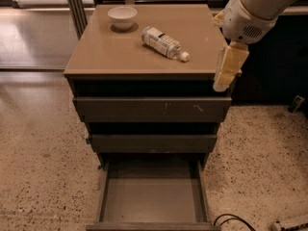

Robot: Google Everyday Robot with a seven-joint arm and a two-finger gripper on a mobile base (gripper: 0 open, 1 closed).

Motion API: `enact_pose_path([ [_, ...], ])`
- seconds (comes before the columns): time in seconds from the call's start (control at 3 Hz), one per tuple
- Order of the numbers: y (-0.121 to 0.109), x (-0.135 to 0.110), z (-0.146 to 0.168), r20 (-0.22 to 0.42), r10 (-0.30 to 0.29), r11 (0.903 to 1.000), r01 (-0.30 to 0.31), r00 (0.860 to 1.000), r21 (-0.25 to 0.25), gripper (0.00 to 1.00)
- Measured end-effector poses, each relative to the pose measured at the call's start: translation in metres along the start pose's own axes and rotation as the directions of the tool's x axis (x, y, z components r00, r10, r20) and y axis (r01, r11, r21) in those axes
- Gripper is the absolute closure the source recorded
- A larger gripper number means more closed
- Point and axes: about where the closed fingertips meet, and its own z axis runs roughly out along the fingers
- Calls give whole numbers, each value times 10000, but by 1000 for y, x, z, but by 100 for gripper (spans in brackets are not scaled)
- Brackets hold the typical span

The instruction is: Place blue plastic bottle into bottom drawer

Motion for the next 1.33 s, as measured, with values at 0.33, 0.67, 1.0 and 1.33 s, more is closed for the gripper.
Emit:
enact_pose_path([
  [0.33,0,0,0,1,-2,10000,2,10000,2,0],
  [0.67,-18,-8,10,193,-310,9991,305,9993,290,0],
  [1.0,-53,-20,27,482,-906,9942,875,9947,629,0],
  [1.33,-100,-47,46,1000,-1824,9801,1728,9781,973,0],
])
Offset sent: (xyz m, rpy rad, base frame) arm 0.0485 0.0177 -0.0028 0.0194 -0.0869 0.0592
